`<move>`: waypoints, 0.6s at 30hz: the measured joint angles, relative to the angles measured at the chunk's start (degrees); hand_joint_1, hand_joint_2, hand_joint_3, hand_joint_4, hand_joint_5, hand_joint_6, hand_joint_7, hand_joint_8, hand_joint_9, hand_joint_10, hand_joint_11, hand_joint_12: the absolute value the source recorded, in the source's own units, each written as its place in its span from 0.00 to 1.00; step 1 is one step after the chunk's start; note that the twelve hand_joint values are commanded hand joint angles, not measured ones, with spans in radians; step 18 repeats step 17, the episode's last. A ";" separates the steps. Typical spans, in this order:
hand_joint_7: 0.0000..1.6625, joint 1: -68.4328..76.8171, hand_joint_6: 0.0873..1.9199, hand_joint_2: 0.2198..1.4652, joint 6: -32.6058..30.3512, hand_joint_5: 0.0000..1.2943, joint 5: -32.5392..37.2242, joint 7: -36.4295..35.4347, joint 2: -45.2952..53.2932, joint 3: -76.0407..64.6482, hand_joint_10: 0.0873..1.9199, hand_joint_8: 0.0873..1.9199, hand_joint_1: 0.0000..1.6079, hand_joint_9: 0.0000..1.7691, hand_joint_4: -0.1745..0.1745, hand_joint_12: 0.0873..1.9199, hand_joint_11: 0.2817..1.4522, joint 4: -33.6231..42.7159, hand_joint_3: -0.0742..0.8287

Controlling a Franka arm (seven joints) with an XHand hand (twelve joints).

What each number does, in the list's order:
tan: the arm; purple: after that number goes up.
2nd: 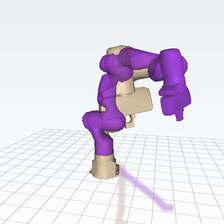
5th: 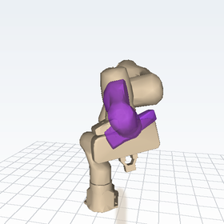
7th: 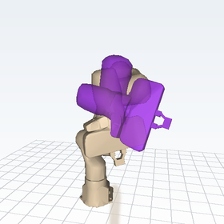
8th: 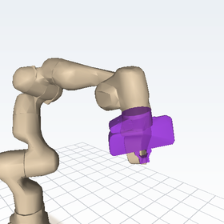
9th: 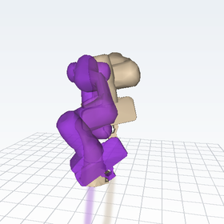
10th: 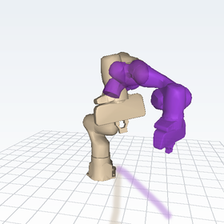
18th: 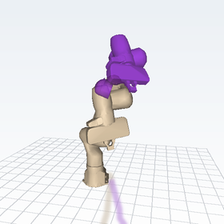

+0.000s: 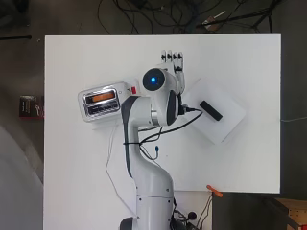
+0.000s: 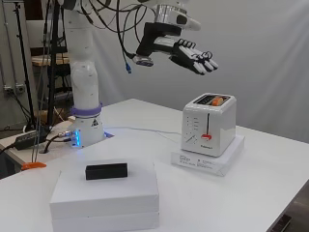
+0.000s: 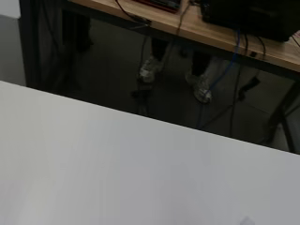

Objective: Teleoperate dual arm-hand system to toast a bread

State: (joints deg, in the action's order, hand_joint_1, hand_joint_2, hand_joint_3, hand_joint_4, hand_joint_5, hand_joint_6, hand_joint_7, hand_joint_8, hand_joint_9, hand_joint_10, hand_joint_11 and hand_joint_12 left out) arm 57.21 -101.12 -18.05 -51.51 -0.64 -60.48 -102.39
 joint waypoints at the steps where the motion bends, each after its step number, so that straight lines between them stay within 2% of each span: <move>1: 0.17 3.95 0.00 0.69 -0.06 0.14 0.54 -0.49 -1.85 -2.76 0.00 0.00 0.00 0.24 0.25 0.00 0.12 -0.05 0.08; 6: 0.18 28.31 0.00 0.68 -0.07 0.16 2.23 -2.39 -6.29 -16.36 0.00 0.00 0.00 0.25 0.20 0.00 0.13 -0.57 0.08; 10: 0.19 41.20 0.00 0.67 0.59 0.17 1.63 -2.59 -7.76 -17.05 0.00 0.00 0.00 0.29 0.19 0.00 0.15 -1.55 0.08; 14: 0.14 37.43 0.00 0.67 1.69 0.13 -0.10 -1.68 -11.83 -12.63 0.00 0.00 0.00 0.19 0.23 0.00 0.11 -2.86 0.08; 18: 0.13 29.65 0.00 0.67 3.21 0.13 -2.73 -0.53 -16.21 -8.52 0.00 0.00 0.00 0.17 0.23 0.00 0.10 -3.81 0.08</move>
